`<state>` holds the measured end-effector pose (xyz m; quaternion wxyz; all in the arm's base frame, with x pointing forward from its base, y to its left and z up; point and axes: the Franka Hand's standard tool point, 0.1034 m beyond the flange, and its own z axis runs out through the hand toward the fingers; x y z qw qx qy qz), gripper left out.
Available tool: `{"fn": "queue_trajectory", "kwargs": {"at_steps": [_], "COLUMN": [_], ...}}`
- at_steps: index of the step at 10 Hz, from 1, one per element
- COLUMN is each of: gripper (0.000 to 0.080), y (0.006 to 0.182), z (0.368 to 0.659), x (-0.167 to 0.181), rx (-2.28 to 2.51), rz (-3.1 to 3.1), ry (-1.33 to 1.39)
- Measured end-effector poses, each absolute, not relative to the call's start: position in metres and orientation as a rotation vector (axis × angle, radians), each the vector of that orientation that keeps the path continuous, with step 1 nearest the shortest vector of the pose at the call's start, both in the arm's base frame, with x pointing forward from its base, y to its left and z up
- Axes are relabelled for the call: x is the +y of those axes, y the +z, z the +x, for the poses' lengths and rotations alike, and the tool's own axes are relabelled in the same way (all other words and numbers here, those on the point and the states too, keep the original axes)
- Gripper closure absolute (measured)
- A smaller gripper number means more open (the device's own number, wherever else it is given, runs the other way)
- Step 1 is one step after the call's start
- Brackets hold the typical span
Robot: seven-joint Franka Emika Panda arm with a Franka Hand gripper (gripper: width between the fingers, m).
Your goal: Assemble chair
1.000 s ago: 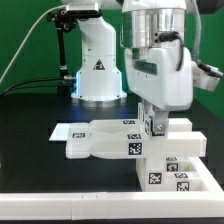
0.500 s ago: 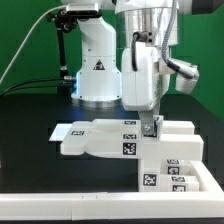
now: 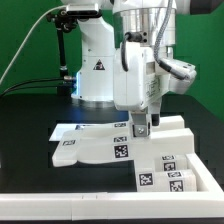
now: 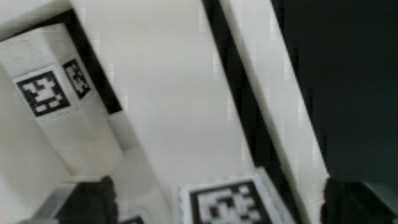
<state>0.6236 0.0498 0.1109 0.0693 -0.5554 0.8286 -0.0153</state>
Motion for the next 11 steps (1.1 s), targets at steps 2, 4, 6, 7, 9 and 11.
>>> {"fn": "queue_trajectory", "kwargs": {"at_steps": [2, 4, 6, 7, 9, 11], "gripper": [0.0155, 0.0151, 0.0151, 0.0151, 0.0151, 0.0151], "y": [0.116, 0.130, 0.168, 0.190, 0.201, 0.199], "z": [0.625, 0.627, 0.634, 0.637, 0.639, 0.639], "x": [0.053, 0.055, 0.050, 0.049, 0.049, 0.049], "rx": [2.471, 2.418, 2.325, 2.284, 2.264, 2.264], "rz": [-1.694, -1.733, -1.765, -1.772, -1.769, -1.775], "ry": [-0.047, -0.053, -0.079, -0.084, -0.092, -0.092]}}
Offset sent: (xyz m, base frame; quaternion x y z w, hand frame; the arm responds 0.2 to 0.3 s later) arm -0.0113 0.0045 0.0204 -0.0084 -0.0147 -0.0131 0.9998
